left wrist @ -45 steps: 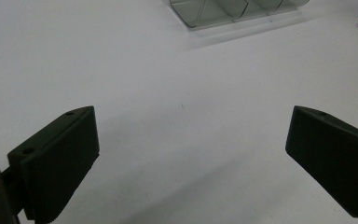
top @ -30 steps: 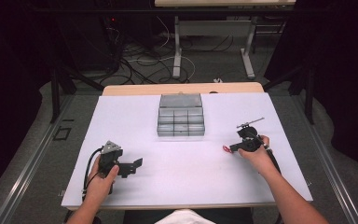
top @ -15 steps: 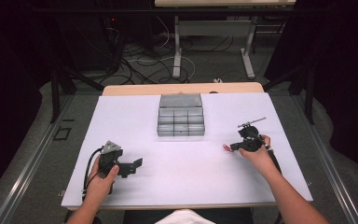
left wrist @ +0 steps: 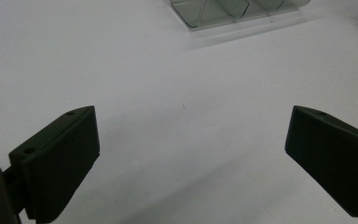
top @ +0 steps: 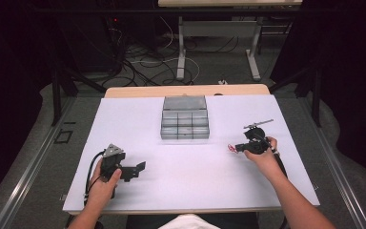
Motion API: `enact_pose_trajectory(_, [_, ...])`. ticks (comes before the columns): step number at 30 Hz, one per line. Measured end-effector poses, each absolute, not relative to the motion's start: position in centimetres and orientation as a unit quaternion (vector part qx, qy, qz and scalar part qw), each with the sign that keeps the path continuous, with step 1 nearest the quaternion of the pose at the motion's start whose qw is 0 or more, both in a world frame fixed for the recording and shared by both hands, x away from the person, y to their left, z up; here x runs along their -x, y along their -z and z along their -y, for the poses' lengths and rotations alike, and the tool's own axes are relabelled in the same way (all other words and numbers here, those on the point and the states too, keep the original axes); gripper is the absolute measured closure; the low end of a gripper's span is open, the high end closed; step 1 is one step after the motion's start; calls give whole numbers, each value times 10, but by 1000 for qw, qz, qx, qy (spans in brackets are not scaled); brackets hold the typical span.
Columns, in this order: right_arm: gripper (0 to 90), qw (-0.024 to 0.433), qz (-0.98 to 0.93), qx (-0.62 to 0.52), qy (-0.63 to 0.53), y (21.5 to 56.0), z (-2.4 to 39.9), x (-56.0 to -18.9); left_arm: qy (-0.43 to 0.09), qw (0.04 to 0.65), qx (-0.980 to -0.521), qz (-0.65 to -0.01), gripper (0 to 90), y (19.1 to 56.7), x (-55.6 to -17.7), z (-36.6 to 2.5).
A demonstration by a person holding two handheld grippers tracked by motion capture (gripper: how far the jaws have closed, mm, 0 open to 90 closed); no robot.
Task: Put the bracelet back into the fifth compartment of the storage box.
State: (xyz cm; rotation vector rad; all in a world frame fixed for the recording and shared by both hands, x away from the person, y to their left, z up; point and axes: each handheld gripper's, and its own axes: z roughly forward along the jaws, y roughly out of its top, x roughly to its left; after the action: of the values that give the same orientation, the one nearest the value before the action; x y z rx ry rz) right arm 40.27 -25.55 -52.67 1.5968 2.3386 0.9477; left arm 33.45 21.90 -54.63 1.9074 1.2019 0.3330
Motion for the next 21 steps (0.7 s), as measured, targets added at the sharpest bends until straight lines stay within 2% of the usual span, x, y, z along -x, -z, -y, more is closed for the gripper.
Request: enact_pose_trajectory(21, [900, 103, -762, -534, -350, 521, 249, -404, -133, 420, -760, -478, 31, 546, -335, -219])
